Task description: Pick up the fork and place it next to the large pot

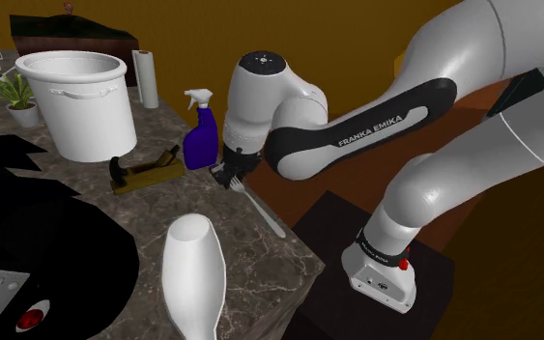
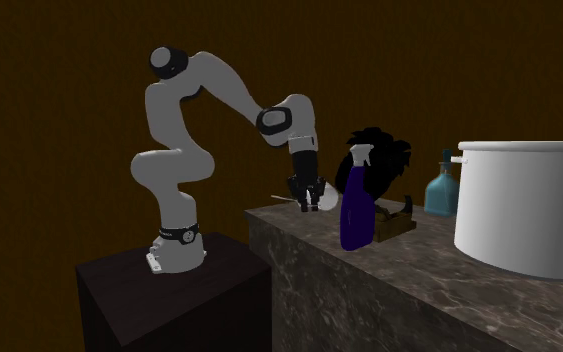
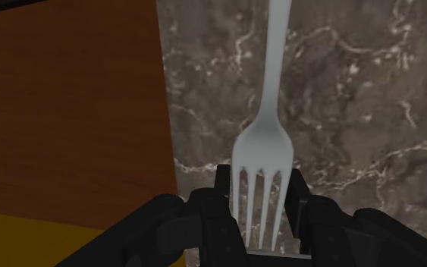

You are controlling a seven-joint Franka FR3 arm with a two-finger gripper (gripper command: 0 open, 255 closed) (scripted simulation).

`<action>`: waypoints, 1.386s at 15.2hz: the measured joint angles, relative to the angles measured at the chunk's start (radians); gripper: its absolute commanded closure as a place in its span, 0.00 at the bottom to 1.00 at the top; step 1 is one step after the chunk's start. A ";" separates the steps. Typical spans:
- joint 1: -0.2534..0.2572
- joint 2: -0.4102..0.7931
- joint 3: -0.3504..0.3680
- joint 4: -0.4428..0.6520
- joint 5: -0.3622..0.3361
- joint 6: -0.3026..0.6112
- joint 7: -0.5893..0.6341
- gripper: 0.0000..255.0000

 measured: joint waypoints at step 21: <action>0.049 -0.130 -0.118 0.185 0.042 -0.305 -0.107 1.00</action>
